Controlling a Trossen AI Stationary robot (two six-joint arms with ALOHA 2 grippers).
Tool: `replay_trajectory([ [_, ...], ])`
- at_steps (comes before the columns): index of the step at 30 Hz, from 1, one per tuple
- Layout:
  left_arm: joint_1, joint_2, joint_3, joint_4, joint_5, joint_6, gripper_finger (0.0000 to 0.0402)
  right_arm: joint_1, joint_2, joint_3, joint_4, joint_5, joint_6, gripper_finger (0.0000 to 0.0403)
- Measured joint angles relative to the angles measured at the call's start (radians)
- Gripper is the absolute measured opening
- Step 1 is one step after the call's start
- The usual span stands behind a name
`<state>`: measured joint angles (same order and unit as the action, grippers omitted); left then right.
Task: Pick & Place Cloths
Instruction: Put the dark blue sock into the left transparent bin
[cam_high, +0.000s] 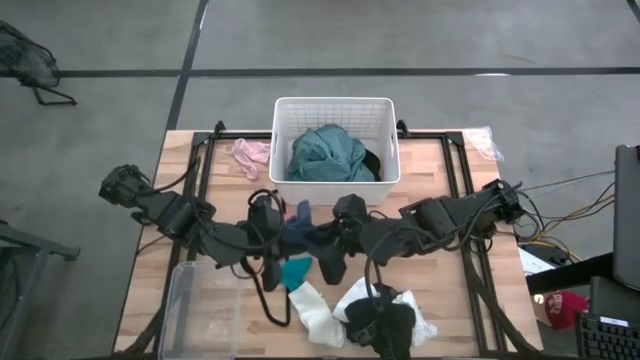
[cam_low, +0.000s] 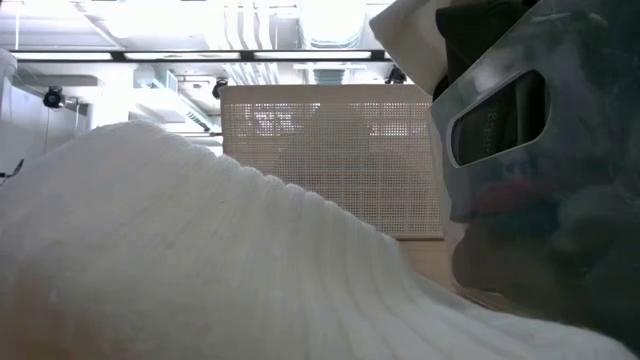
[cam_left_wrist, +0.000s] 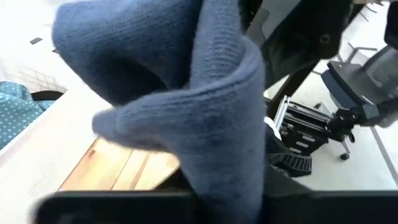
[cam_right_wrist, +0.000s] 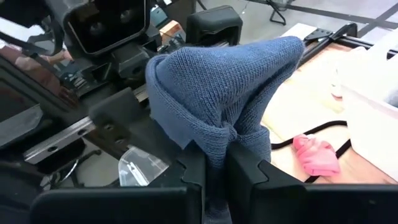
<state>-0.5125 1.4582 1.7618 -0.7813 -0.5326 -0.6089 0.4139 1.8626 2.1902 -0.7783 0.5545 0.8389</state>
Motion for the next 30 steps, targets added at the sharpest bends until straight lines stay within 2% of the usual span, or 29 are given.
replay_trajectory([
  [2,0.0,-0.003,0.0,-0.002,0.02,0.008,0.002,-0.001,0.0,0.0,0.001,-0.01,-0.005,0.003],
  [6,0.001,-0.014,0.015,-0.047,0.079,-0.015,0.0029,-0.002,0.0,0.0,0.002,-0.009,-0.009,0.005],
  [13,-0.004,-0.071,0.034,-0.223,0.223,-0.103,0.0019,-0.004,0.0,-0.003,-0.052,0.009,-0.013,0.0124],
  [18,-0.003,-0.127,0.035,-0.371,0.443,-0.154,0.0019,-0.01,0.0,-0.035,-0.08,0.027,-0.012,0.017],
  [22,-0.03,-0.148,0.034,-0.545,0.603,-0.296,0.0029,-0.016,0.0,-0.077,-0.079,0.026,0.017,0.0197],
  [26,-0.075,-0.145,0.029,-0.74,0.708,-0.43,0.003,-0.023,0.0,-0.121,-0.074,0.025,0.081,0.0214],
  [30,-0.127,-0.138,-0.03,-0.784,0.814,-0.51,0.003,-0.025,0.0,-0.136,-0.074,0.025,0.099,0.0227],
])
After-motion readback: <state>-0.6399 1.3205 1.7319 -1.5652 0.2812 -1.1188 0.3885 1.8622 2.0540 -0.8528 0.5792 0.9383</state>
